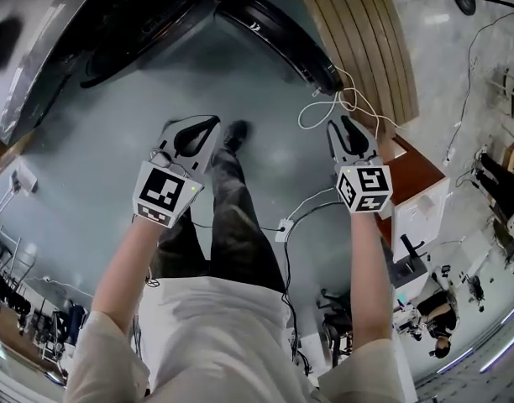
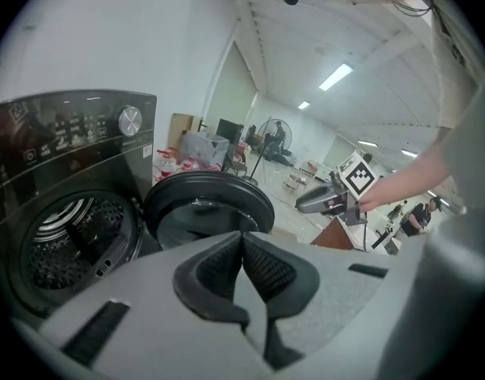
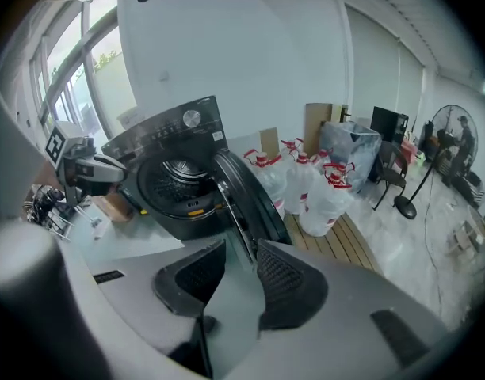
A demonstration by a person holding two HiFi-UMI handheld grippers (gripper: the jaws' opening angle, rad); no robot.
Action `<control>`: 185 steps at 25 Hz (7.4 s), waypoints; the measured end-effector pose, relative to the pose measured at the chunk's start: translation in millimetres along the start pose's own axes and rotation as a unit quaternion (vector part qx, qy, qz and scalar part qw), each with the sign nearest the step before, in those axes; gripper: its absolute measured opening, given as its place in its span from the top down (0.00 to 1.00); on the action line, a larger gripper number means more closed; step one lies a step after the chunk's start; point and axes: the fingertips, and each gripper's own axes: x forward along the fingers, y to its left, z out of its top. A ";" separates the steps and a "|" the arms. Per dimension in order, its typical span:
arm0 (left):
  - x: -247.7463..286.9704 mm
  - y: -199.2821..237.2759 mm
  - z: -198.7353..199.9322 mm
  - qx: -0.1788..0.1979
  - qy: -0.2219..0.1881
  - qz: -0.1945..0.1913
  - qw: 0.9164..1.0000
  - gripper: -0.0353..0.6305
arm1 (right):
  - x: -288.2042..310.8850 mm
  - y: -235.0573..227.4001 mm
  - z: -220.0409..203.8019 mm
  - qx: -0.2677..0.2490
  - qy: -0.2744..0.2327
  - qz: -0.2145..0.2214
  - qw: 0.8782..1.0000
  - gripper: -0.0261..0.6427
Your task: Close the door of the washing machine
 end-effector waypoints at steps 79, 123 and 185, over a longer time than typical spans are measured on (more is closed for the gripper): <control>-130.4 156.3 -242.8 -0.129 0.009 0.086 0.988 0.93 | 197.2 348.6 -94.7 0.055 0.126 0.110 0.984 0.68; -267.0 282.5 -282.3 -0.204 -0.074 0.219 0.951 0.93 | 307.2 496.4 75.9 -0.033 0.000 0.200 0.979 0.76; -390.1 158.9 -45.4 -0.121 -0.097 0.157 0.975 0.93 | 4.7 460.2 211.5 -0.020 -0.113 0.117 0.986 0.89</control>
